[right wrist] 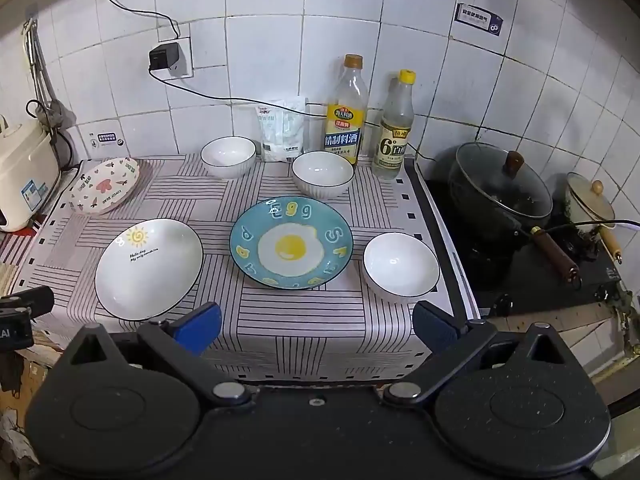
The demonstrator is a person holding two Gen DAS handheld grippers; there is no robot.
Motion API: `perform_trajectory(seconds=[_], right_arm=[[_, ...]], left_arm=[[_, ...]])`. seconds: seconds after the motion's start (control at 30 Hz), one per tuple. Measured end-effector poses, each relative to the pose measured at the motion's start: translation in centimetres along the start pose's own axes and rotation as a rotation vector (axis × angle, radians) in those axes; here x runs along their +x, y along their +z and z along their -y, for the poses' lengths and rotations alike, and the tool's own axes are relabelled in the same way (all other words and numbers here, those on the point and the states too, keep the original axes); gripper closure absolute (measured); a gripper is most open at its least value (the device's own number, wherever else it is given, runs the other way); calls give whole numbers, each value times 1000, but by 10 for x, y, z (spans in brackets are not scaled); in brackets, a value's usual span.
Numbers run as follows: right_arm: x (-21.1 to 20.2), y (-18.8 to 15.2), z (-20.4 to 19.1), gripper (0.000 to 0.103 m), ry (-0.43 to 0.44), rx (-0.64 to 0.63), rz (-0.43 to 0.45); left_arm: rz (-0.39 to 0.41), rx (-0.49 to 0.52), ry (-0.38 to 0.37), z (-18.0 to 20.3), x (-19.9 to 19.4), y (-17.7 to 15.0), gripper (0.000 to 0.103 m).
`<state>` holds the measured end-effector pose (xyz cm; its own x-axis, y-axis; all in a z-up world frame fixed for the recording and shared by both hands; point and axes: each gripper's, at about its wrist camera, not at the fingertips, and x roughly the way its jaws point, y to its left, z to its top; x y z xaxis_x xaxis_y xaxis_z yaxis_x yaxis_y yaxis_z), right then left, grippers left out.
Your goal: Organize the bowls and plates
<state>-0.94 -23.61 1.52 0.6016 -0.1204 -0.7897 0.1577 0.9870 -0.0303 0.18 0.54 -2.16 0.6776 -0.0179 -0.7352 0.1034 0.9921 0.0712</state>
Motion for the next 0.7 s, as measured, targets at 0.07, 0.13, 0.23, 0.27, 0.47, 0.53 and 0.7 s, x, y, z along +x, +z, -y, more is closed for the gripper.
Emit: perform_trajectory(seconds=[0.07, 0.13, 0.23, 0.27, 0.47, 0.53, 0.7], right_arm=[[0, 0, -1, 0, -1, -3, -2], [1, 0, -2, 0, -1, -5, -3], [1, 1, -3, 0, -1, -9, -3], [1, 1, -3, 0, -2, -9, -3], [2, 1, -1, 0, 2, -6, 0], [3, 2, -2, 0, 2, -5, -1], [1, 0, -1, 0, 1, -6, 0]], left_arm=[[0, -5, 1, -1, 1, -1, 0], [0, -8, -1, -1, 2, -2, 0], [-5, -5, -12, -1, 2, -3, 0], [-4, -2, -14, -1, 2, -3, 0], [9, 8, -18, 0, 1, -2, 0], [12, 11, -17, 1, 1, -2, 0], [22, 8, -18, 0, 0, -3, 0]])
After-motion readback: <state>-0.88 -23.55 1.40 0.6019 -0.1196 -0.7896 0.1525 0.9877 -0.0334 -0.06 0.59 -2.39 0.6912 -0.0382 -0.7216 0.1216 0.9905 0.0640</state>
